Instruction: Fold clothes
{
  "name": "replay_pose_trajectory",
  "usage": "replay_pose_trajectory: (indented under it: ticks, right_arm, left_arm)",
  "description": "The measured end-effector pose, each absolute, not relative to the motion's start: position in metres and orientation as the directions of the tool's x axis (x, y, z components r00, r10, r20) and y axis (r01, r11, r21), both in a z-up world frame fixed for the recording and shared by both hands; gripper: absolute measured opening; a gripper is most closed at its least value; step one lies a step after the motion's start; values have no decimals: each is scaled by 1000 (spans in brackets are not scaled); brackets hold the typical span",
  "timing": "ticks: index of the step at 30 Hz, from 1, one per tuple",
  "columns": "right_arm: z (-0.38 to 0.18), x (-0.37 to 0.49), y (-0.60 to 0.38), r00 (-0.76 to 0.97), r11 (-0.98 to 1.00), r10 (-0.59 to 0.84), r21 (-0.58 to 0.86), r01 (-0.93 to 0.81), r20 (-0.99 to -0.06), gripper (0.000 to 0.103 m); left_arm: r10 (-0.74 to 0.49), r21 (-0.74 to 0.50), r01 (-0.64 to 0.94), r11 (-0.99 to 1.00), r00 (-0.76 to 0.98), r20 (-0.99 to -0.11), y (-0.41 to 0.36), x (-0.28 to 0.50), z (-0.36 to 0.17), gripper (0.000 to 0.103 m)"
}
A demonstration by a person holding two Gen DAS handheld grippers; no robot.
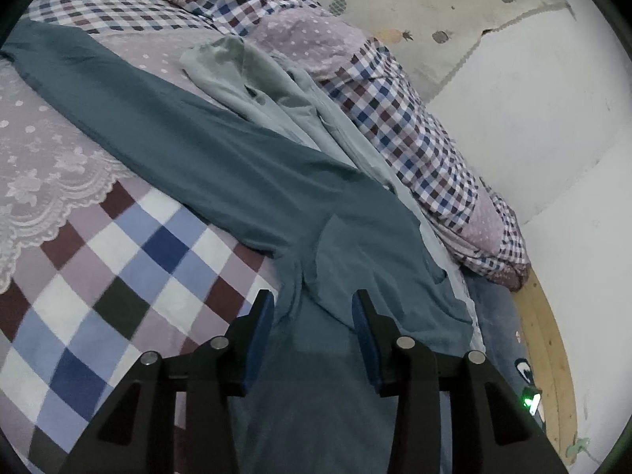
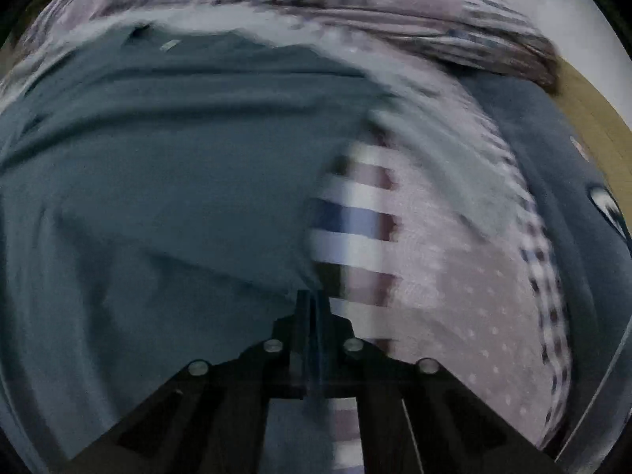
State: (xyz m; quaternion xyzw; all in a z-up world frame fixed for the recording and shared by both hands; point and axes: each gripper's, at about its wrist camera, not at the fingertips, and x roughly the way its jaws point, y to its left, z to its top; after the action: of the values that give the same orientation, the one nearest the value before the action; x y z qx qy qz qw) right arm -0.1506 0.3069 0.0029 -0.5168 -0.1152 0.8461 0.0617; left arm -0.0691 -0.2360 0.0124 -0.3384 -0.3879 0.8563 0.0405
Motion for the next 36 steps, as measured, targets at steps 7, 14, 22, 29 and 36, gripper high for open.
replay_pose_trajectory:
  ticks: [7, 14, 22, 29, 36]
  right_arm:
    - [19, -128, 338, -401, -956, 290, -248, -154, -869, 2]
    - [71, -127, 243, -556, -994, 77, -108, 23, -828, 23]
    - [91, -124, 49, -590, -893, -260, -41, 447, -765, 43]
    - [93, -120, -105, -531, -710, -414, -104, 697, -739, 46]
    - [81, -117, -204, -485, -589, -486, -137, 796, -727, 52]
  left_arm:
    - [308, -699, 239, -674, -769, -560, -255, -66, 9, 44]
    - [286, -748, 284, -600, -797, -532, -290, -56, 6, 63]
    - [199, -775, 315, -548, -851, -487, -340, -31, 19, 82]
    - [34, -733, 369, -572, -882, -470, -387, -5, 39, 85]
    - [-106, -601, 488, -632, -824, -557, -415, 2, 48, 85]
